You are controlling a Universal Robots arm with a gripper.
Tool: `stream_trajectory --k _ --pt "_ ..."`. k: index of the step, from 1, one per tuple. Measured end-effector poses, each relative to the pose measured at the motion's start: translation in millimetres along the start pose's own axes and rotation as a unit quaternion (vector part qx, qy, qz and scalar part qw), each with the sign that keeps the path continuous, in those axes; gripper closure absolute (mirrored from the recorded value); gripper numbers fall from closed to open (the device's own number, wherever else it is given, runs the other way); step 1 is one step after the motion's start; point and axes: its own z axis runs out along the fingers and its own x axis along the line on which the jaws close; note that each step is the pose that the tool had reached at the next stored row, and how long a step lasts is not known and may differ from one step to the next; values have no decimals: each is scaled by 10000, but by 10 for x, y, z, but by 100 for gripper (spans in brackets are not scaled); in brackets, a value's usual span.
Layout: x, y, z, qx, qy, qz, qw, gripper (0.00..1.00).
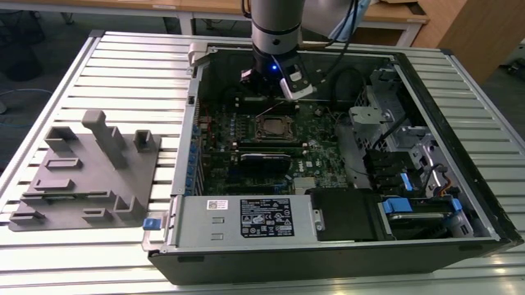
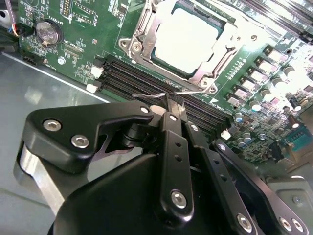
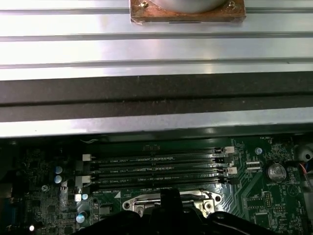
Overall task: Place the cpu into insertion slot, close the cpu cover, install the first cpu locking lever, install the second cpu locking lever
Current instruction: 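Install the first cpu locking lever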
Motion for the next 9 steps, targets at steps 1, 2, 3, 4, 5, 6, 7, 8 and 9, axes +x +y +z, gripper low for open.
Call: stream_trajectory --k 1,2,3,4,5,6,7,8,9 --pt "1 8 7 -1 0 0 10000 89" --pt "2 18 13 0 0 -1 10000 89" --pt "3 26 20 0 0 -1 10000 89" --pt "4 31 29 -1 0 0 10000 89" --pt "5 35 39 0 0 0 10000 89" --pt "6 39 50 0 0 -1 10000 89" --pt "7 43 60 0 0 0 10000 89" --pt "8 47 70 0 0 0 10000 89" --pt "9 52 77 0 0 0 10000 89"
